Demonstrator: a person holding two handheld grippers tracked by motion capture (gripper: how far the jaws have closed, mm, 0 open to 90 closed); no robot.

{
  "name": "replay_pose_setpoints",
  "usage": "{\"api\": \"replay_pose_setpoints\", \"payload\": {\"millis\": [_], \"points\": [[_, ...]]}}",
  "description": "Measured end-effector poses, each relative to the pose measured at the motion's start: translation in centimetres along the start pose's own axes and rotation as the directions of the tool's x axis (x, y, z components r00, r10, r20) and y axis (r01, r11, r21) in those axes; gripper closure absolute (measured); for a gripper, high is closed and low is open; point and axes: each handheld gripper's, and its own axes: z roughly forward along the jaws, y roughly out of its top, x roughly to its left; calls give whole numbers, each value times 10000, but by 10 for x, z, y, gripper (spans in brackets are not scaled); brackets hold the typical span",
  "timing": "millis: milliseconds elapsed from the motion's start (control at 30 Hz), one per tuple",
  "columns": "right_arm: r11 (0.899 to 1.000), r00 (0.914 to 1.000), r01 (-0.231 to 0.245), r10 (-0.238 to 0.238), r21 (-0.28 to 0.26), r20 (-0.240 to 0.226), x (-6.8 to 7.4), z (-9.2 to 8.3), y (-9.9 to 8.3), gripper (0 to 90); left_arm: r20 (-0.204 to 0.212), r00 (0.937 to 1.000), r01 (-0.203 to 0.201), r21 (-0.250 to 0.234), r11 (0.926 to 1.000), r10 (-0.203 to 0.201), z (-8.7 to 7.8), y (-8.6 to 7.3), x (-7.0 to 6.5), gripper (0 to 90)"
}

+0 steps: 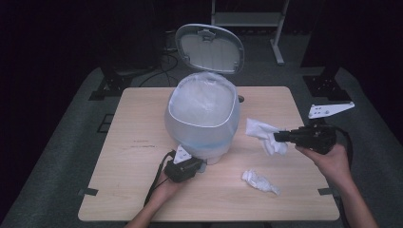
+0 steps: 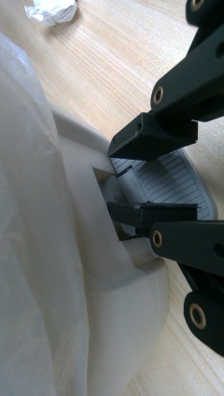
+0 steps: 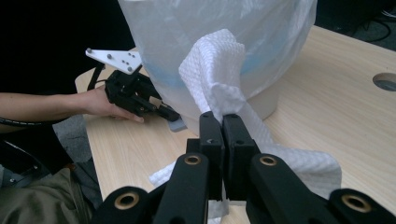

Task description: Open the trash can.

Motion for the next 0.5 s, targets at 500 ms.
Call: {"api": "replay_pose_setpoints", "payload": {"millis": [500], "points": [[9992,9994,260,-267,-318,-210,12,-11,34,876,0,10000,-6,4,10000,6,0,0,0,676]]}}
